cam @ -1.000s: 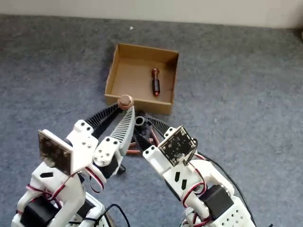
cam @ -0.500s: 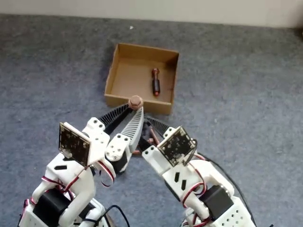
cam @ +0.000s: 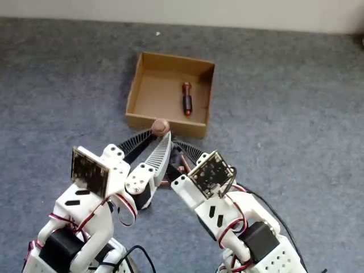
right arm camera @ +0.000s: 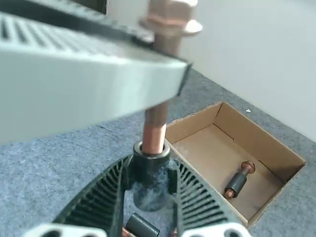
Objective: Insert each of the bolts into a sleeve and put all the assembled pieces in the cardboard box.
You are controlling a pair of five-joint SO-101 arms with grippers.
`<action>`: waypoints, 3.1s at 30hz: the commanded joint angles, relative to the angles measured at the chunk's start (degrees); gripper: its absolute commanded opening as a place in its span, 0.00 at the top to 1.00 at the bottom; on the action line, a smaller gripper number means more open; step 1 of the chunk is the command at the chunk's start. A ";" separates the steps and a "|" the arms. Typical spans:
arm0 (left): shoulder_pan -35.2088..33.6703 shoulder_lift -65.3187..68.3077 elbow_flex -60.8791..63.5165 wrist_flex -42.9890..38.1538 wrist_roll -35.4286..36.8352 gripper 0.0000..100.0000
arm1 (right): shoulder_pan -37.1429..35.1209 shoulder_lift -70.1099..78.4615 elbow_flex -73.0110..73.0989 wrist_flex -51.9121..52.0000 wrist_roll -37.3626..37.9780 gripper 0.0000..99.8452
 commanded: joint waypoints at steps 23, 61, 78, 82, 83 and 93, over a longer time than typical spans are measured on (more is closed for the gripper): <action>-20.53 0.04 -5.85 12.31 -8.18 0.78 | 2.33 -0.84 -1.27 -1.63 0.18 0.99; -35.03 0.04 21.85 4.66 -7.82 0.78 | 13.67 101.49 -54.90 -39.69 0.18 0.99; -45.93 0.04 21.93 0.09 -7.74 0.78 | 11.91 82.24 -62.73 8.57 -11.87 0.85; -50.24 0.04 21.41 0.09 -4.57 0.78 | 7.87 75.91 -62.46 20.18 -11.87 0.85; -51.12 0.04 21.41 0.00 -3.69 0.78 | 6.55 75.03 -61.76 22.90 -11.87 0.85; -54.29 0.04 21.76 -2.46 -0.97 0.78 | -9.54 74.24 -49.01 25.63 -11.87 0.85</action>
